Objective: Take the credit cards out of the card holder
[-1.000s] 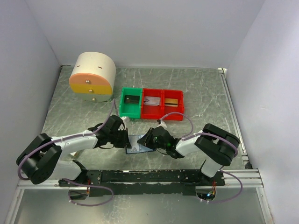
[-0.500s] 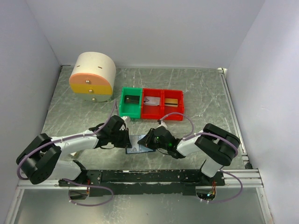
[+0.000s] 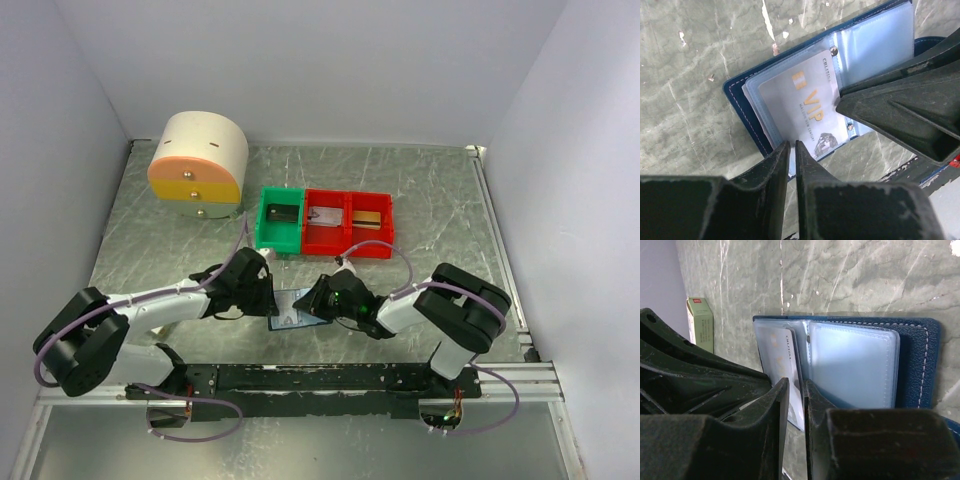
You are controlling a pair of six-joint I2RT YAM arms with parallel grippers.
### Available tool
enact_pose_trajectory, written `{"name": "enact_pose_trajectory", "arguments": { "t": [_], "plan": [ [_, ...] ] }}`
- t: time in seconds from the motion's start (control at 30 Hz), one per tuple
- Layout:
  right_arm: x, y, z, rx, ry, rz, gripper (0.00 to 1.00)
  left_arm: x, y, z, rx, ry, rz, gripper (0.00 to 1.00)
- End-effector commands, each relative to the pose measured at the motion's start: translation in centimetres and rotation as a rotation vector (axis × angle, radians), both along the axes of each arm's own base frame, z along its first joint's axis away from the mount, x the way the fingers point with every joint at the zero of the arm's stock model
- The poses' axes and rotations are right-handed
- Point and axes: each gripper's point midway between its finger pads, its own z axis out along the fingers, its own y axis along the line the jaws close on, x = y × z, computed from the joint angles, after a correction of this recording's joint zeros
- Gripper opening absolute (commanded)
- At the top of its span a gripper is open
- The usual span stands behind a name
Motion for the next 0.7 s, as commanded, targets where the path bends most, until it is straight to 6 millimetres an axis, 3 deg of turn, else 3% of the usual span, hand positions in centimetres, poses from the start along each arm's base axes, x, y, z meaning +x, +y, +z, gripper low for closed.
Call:
{"name": "enact_pose_trajectory", "arguments": {
  "t": [0.0,0.23,0.43,0.67],
  "plan": [
    [-0.3,0.0,-0.7,-0.014,0.007,0.023,0.19,0.0,-0.3,-0.7,0.012,0.006,-0.003,0.21],
    [-0.3,0.2,-0.1,0.021,-0.004,0.029,0.16,-0.1,-0.2,-0.7,0.027,0.001,-0.001,0.18],
    [-0.3,0.1,0.2,0.032,-0.011,0.03,0.01,-0.1,-0.3,-0.5,0.025,-0.002,-0.001,0.18],
    [0.0,-1.3,0.0,-0.011,-0.014,-0.021,0.0,0.0,-0.1,-0.4,0.038,-0.008,0.004,0.18]
  ]
}}
